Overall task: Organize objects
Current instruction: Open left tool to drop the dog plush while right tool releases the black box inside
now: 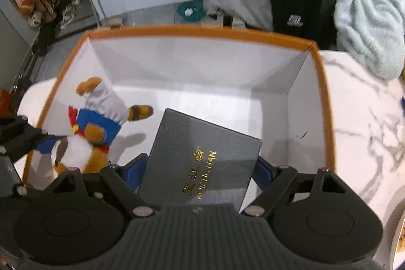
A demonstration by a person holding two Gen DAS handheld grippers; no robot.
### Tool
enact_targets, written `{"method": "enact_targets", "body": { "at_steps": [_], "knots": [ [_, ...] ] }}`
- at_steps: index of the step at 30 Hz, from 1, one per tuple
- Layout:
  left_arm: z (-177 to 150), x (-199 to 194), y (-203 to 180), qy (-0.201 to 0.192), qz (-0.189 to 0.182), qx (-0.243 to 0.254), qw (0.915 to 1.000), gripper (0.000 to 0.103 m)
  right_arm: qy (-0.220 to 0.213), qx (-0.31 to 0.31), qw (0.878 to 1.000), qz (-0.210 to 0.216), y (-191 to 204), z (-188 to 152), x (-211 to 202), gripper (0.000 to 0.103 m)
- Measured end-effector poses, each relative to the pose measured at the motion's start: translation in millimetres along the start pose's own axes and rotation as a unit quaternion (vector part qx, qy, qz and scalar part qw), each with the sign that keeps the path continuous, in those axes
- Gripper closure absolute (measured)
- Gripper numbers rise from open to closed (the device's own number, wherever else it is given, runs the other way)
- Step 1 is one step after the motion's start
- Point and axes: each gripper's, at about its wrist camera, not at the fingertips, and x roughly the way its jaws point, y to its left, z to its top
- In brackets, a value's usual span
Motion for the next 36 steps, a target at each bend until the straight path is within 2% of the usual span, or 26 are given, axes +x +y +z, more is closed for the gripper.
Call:
{"method": "enact_targets", "body": {
  "at_steps": [7,18,30,33,35,36],
  "knots": [
    [1,12,7,0.029,-0.007,-0.006,0.9995,0.033,0.033,0.041,0.998,0.018,-3,-6,19,0.018],
    [3,20,-2,0.044,0.041,0.038,0.9975,0.033,0.054,0.081,0.995,0.028,-3,-5,37,0.018],
    [6,22,-5,0.047,0.048,0.048,0.9966,0.033,0.061,0.091,0.994,0.028,-2,-4,41,0.017],
    [7,22,-5,0.048,0.051,0.05,0.9963,0.03,0.064,0.092,0.993,0.023,-1,-3,41,0.017],
    [7,21,-4,0.045,0.058,0.05,0.996,0.02,0.063,0.097,0.993,0.024,-1,-4,41,0.017],
    [8,21,-3,0.043,0.059,0.048,0.9962,0.019,0.061,0.1,0.993,0.027,-2,-5,40,0.016]
  ]
}}
